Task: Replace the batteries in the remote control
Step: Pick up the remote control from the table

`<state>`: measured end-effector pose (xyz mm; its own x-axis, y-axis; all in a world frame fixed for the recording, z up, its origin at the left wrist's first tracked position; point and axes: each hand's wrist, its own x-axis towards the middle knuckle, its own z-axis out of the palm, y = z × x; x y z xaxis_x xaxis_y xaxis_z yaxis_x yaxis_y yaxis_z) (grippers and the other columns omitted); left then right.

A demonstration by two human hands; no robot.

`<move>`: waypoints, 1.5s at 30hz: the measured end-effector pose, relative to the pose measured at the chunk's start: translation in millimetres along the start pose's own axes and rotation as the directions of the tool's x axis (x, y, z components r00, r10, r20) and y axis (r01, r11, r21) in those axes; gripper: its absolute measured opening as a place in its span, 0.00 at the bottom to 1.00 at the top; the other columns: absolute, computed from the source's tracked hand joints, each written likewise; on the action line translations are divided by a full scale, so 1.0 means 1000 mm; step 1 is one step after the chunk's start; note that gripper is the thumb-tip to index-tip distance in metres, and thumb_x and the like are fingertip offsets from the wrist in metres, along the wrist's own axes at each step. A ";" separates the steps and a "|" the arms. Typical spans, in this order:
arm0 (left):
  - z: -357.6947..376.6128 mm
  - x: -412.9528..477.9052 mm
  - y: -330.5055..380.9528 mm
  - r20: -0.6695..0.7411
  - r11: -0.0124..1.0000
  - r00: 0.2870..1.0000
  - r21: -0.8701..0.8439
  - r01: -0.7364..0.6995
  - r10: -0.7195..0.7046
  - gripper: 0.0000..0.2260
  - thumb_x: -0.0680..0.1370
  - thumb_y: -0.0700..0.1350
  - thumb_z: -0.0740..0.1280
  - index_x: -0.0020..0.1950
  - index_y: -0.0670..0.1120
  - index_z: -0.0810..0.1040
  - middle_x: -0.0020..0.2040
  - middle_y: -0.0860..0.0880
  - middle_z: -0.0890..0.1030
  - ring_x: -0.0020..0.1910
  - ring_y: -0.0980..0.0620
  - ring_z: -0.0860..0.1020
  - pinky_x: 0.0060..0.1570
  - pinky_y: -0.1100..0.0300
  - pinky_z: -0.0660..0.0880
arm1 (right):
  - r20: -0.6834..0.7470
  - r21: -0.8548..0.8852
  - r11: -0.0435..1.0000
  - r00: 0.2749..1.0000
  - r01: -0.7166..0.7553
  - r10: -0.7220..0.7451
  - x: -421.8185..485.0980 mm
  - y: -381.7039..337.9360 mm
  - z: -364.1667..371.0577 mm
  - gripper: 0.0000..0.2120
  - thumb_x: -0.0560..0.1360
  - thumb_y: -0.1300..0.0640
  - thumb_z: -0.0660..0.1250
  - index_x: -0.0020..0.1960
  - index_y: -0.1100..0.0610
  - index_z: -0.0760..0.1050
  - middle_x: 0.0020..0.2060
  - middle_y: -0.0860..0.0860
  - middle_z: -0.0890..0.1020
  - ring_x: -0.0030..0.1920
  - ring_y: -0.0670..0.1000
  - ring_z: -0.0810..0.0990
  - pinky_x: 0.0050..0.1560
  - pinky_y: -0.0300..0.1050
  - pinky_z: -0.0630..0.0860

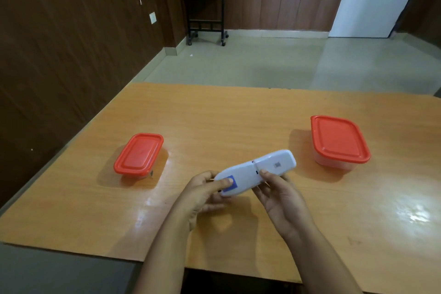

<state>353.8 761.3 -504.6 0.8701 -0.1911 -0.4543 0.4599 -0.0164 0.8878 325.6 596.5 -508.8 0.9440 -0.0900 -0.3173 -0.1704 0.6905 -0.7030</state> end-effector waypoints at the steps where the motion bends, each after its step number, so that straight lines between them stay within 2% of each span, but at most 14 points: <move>1: -0.001 0.003 0.000 -0.067 0.999 0.998 -0.049 -0.021 0.018 0.11 0.72 0.43 0.72 0.53 0.43 0.77 0.38 0.48 0.82 0.31 0.53 0.82 0.37 0.60 0.80 | -0.024 -0.026 0.999 0.999 -0.028 0.027 0.001 -0.001 -0.001 0.09 0.74 0.64 0.65 0.54 0.59 0.74 0.46 0.55 0.82 0.45 0.51 0.81 0.52 0.47 0.77; 4: -0.005 0.011 -0.001 -0.222 0.965 0.974 -0.240 -0.106 0.052 0.05 0.73 0.43 0.72 0.47 0.46 0.78 0.38 0.50 0.79 0.32 0.54 0.78 0.32 0.64 0.75 | -0.068 -0.041 0.992 0.991 -0.120 0.117 0.000 -0.001 0.000 0.06 0.74 0.60 0.67 0.51 0.59 0.75 0.40 0.55 0.81 0.41 0.53 0.82 0.43 0.46 0.80; 7: -0.004 0.015 0.000 -0.291 0.875 0.956 -0.451 -0.175 0.042 0.02 0.73 0.44 0.71 0.43 0.48 0.79 0.39 0.50 0.79 0.39 0.54 0.77 0.40 0.60 0.74 | -0.061 -0.211 0.965 0.987 -0.157 0.148 -0.004 0.005 0.003 0.09 0.73 0.61 0.69 0.52 0.61 0.77 0.38 0.55 0.82 0.36 0.52 0.82 0.32 0.38 0.79; 10: 0.011 0.014 -0.002 -0.173 0.839 0.984 -0.530 -0.123 0.035 0.04 0.76 0.42 0.67 0.50 0.48 0.78 0.41 0.49 0.82 0.41 0.52 0.80 0.40 0.58 0.77 | -0.029 -0.399 0.912 0.995 -0.095 0.091 -0.008 0.017 0.007 0.11 0.75 0.60 0.68 0.57 0.59 0.75 0.41 0.56 0.83 0.32 0.52 0.82 0.32 0.38 0.79; 14: 0.025 0.014 -0.009 -0.034 0.908 0.999 -0.417 -0.042 0.030 0.12 0.78 0.43 0.64 0.61 0.49 0.74 0.48 0.48 0.83 0.43 0.50 0.82 0.37 0.59 0.78 | 0.028 -0.541 0.840 0.999 0.046 -0.036 -0.007 0.017 0.006 0.13 0.75 0.60 0.68 0.58 0.54 0.73 0.38 0.49 0.82 0.30 0.47 0.79 0.33 0.40 0.78; 15: 0.024 0.015 -0.009 -0.049 0.911 0.998 -0.408 -0.051 0.034 0.13 0.78 0.43 0.64 0.62 0.49 0.73 0.49 0.48 0.83 0.44 0.50 0.82 0.36 0.59 0.78 | 0.061 -0.648 0.754 0.994 0.107 -0.088 -0.006 0.018 0.004 0.14 0.73 0.59 0.70 0.57 0.51 0.73 0.39 0.46 0.82 0.32 0.45 0.79 0.35 0.41 0.78; 17: 0.021 0.016 -0.009 -0.080 0.898 0.996 -0.434 -0.075 0.044 0.13 0.78 0.42 0.63 0.63 0.50 0.72 0.49 0.47 0.83 0.44 0.49 0.82 0.34 0.59 0.78 | 0.174 -0.853 0.447 0.955 0.269 -0.241 -0.003 0.022 0.000 0.18 0.70 0.55 0.73 0.57 0.46 0.74 0.45 0.42 0.82 0.39 0.43 0.80 0.42 0.43 0.78; 20: 0.020 0.018 -0.009 -0.163 0.894 0.985 -0.430 -0.126 0.061 0.13 0.78 0.41 0.64 0.62 0.49 0.72 0.50 0.47 0.83 0.46 0.46 0.82 0.38 0.56 0.78 | 0.317 -0.932 0.049 0.875 0.358 -0.366 0.003 0.030 -0.002 0.24 0.70 0.51 0.71 0.65 0.48 0.72 0.53 0.45 0.80 0.51 0.47 0.79 0.48 0.39 0.71; 26: 0.019 0.018 -0.012 -0.304 0.921 0.943 -0.314 -0.233 0.135 0.14 0.78 0.40 0.64 0.63 0.48 0.72 0.54 0.47 0.81 0.51 0.48 0.81 0.39 0.59 0.78 | 0.383 -0.918 -0.251 0.853 0.308 -0.355 0.000 0.032 0.008 0.26 0.75 0.42 0.62 0.71 0.47 0.66 0.56 0.47 0.79 0.54 0.52 0.78 0.46 0.47 0.73; 28: 0.016 0.021 -0.012 -0.365 0.913 0.918 -0.300 -0.275 0.157 0.14 0.78 0.38 0.64 0.62 0.46 0.70 0.54 0.46 0.80 0.49 0.50 0.81 0.42 0.57 0.79 | 0.397 -0.910 -0.271 0.848 0.313 -0.351 0.000 0.029 0.010 0.25 0.74 0.42 0.63 0.69 0.47 0.68 0.54 0.47 0.80 0.54 0.53 0.77 0.46 0.47 0.73; 33: -0.008 0.026 -0.006 -0.425 0.843 0.901 -0.451 -0.292 0.085 0.13 0.78 0.41 0.63 0.63 0.48 0.71 0.54 0.46 0.80 0.47 0.48 0.80 0.33 0.59 0.77 | 0.272 -0.960 -0.048 0.873 0.277 -0.405 0.012 0.014 -0.005 0.21 0.71 0.48 0.70 0.62 0.50 0.75 0.54 0.49 0.80 0.53 0.53 0.79 0.47 0.44 0.71; 38: -0.010 0.027 -0.008 -0.245 0.774 0.969 -0.622 -0.124 -0.042 0.17 0.80 0.52 0.58 0.66 0.46 0.72 0.53 0.46 0.80 0.44 0.50 0.79 0.45 0.53 0.76 | 0.128 -0.991 -0.092 0.847 0.094 -0.515 0.046 0.010 -0.025 0.24 0.71 0.44 0.69 0.64 0.51 0.73 0.54 0.53 0.75 0.55 0.57 0.76 0.46 0.46 0.70; 41: -0.009 0.025 -0.003 -0.146 0.706 0.985 -0.707 -0.037 -0.095 0.22 0.80 0.57 0.55 0.57 0.40 0.75 0.44 0.44 0.79 0.45 0.45 0.79 0.60 0.44 0.72 | 0.117 -0.986 -0.163 0.806 0.026 -0.580 0.063 0.012 -0.031 0.24 0.71 0.42 0.68 0.63 0.53 0.74 0.52 0.55 0.77 0.54 0.59 0.73 0.52 0.51 0.71; 45: -0.004 0.021 0.001 -0.080 0.723 0.995 -0.691 -0.013 -0.058 0.24 0.79 0.61 0.53 0.48 0.43 0.77 0.43 0.44 0.79 0.46 0.43 0.79 0.48 0.46 0.74 | 0.146 -0.976 -0.216 0.785 0.015 -0.603 0.076 0.018 -0.035 0.26 0.70 0.41 0.69 0.62 0.56 0.76 0.51 0.56 0.78 0.53 0.60 0.73 0.52 0.53 0.69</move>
<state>373.4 761.0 -514.0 0.8531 -0.1108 -0.5098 0.4435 0.6687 0.5968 384.8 576.3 -568.1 0.8846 -0.3821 0.2673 -0.2243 -0.8513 -0.4743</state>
